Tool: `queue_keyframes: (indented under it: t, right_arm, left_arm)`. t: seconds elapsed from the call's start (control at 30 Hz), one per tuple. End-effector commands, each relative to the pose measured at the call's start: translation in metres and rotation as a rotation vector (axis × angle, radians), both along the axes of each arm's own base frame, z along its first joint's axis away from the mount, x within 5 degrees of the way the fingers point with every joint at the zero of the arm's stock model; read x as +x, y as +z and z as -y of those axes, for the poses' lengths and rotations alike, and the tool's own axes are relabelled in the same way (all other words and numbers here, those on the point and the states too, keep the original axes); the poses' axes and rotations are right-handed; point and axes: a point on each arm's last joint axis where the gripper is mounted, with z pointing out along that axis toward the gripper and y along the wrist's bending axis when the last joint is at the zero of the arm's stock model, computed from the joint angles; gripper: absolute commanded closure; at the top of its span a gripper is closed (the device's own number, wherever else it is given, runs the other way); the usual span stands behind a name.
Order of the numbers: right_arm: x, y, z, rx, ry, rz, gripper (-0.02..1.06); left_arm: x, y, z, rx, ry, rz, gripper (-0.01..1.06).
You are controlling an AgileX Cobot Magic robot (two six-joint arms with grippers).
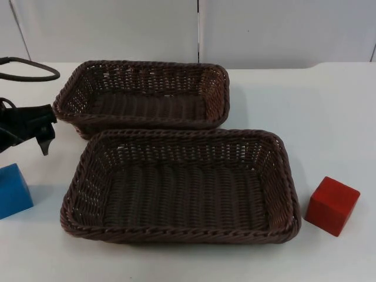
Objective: Pick up one cube with the left hand and place it into the upper basket. Pick up one cube with the right hand and place it into the lower basket.
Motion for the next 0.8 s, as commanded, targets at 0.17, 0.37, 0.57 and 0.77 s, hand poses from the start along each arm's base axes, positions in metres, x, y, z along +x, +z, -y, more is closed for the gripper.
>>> queue_keyframes:
  t: [0.17, 0.37, 0.57, 0.77]
  right_arm:
    - [0.0004, 0.0001, -0.0003, -0.004, 0.011, 0.005, -0.01]
    - [0.0004, 0.0001, -0.0003, -0.004, 0.011, 0.005, -0.01]
    - [0.0004, 0.0001, -0.0003, -0.004, 0.011, 0.005, -0.01]
    - [0.0002, 0.0016, -0.0005, -0.005, 0.014, 0.014, -0.01]
  left_arm:
    - [-0.0002, 0.0006, 0.0064, -0.028, -0.017, -0.014, 0.07]
    - [-0.0001, 0.0008, 0.0048, -0.011, -0.032, -0.016, 0.07]
    - [-0.0003, 0.0007, 0.0038, -0.003, -0.039, -0.02, 0.07]
    - [-0.0005, 0.0006, 0.0038, -0.004, -0.04, -0.022, 0.07]
